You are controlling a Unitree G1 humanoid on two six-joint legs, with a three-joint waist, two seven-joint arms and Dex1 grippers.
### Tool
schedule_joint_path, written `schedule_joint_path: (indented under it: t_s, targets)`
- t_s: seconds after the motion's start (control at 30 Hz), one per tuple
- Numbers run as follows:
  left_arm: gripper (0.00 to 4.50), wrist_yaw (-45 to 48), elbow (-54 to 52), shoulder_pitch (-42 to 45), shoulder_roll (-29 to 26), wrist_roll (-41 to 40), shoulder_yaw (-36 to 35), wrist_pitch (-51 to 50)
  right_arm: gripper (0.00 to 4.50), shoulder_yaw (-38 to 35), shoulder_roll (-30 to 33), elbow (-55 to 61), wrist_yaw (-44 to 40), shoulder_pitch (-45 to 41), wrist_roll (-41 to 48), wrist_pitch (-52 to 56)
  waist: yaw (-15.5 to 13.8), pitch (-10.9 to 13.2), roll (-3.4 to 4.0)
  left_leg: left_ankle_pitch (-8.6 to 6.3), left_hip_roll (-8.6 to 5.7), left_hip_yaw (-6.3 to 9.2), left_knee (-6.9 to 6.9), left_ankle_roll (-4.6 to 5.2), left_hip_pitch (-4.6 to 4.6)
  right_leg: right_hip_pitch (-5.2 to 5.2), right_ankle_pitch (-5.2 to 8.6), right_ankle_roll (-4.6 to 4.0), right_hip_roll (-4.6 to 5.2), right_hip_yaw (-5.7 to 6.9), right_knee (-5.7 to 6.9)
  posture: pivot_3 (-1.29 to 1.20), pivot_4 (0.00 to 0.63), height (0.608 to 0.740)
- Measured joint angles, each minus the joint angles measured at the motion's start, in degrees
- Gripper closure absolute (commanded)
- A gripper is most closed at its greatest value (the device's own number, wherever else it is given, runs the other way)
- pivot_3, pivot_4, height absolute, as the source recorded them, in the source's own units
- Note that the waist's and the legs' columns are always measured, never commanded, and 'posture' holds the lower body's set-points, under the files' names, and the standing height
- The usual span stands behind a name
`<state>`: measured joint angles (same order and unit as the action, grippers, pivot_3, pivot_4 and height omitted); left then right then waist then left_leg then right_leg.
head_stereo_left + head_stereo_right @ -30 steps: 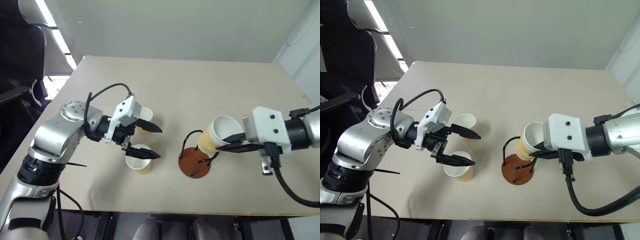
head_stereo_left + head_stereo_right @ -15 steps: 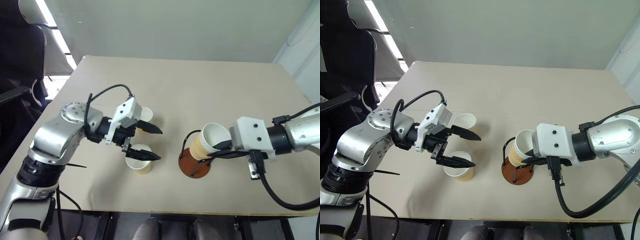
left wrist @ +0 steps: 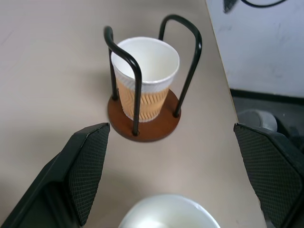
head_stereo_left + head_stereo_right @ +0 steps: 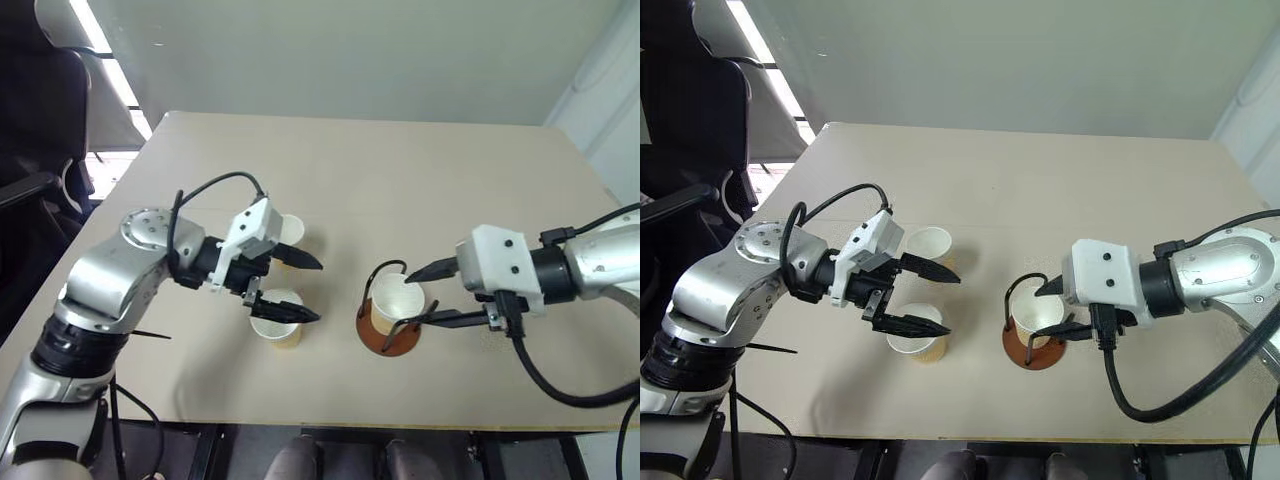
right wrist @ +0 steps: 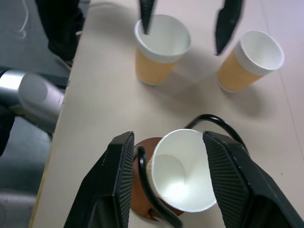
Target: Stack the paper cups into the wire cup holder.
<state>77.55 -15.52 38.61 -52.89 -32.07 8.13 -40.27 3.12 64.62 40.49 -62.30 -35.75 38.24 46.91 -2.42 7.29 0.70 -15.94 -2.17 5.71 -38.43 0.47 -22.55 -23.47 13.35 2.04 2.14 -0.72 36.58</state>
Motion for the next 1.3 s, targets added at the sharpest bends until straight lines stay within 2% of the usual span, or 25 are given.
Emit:
schedule_joint_path:
  t_s: [0.3,0.43,0.8,0.9,1.0,1.1,1.2,1.3]
  targets:
    - [0.0,0.5,-11.0,-5.0,-9.3,1.8,-3.7,4.1,2.16,-5.8,-1.4,-4.1,3.2,-1.5,5.8,5.0,0.2,0.0,0.0,0.0,0.0,0.01,0.02,0.0,-0.01,-0.01,0.0,0.0,0.0,-0.01,-0.03,0.0,0.15,0.74]
    - [0.0,0.0,-13.2,-7.5,-13.2,5.4,-3.7,6.9,2.16,-7.4,-1.4,-5.9,3.3,-2.6,8.6,6.4,0.3,0.0,0.0,0.0,0.0,0.01,0.02,0.0,0.0,-0.03,0.01,-0.02,0.0,-0.01,0.01,0.0,0.15,0.74]
    - [0.0,-1.4,-14.4,-10.4,-16.2,12.0,-2.8,10.2,2.16,-14.6,0.7,-8.3,1.3,-3.6,17.9,9.0,0.3,0.0,0.0,-0.03,0.0,0.01,0.07,-0.04,-0.06,-0.1,0.04,-0.07,0.0,-0.02,0.03,0.0,0.15,0.74]
    - [0.0,-1.3,-14.4,-10.5,-16.2,12.7,-2.3,10.8,2.16,-16.3,2.7,-7.1,-1.0,0.4,17.6,7.4,0.3,0.0,0.0,-0.05,0.0,0.01,0.07,-0.07,-0.08,-0.1,0.04,-0.07,0.0,-0.02,0.02,0.0,0.15,0.74]
    - [0.0,-0.9,-13.7,-10.4,-16.2,14.0,-1.3,12.1,2.16,-16.2,5.9,-4.8,-4.4,6.4,14.1,3.9,0.3,0.0,0.01,-0.07,0.0,0.01,0.07,-0.1,-0.11,-0.14,0.05,-0.09,0.0,-0.02,0.08,0.0,0.15,0.74]
    - [0.0,-0.3,-12.8,-10.1,-16.1,15.2,-0.5,13.3,2.16,-16.3,7.4,-4.1,-6.3,8.9,11.5,1.2,0.5,0.0,0.0,-0.09,0.01,0.01,0.06,-0.13,-0.11,-0.17,0.05,-0.1,0.0,-0.03,0.17,0.0,0.15,0.74]
    - [0.0,-0.1,-11.9,-9.5,-16.0,16.4,-0.3,14.3,1.54,-16.3,7.8,-4.4,-5.9,8.9,11.8,1.4,0.6,0.0,0.0,-0.09,0.0,0.01,0.06,-0.13,-0.11,-0.19,0.06,-0.1,0.0,-0.04,0.18,0.0,0.15,0.74]
    - [0.0,0.2,-11.5,-8.9,-15.7,17.1,0.1,14.9,0.54,-16.3,7.8,-5.1,-4.5,7.4,13.9,3.2,0.6,0.0,0.0,-0.09,0.0,0.01,0.06,-0.13,-0.16,-0.23,0.06,-0.1,0.0,-0.04,0.19,0.0,0.15,0.74]
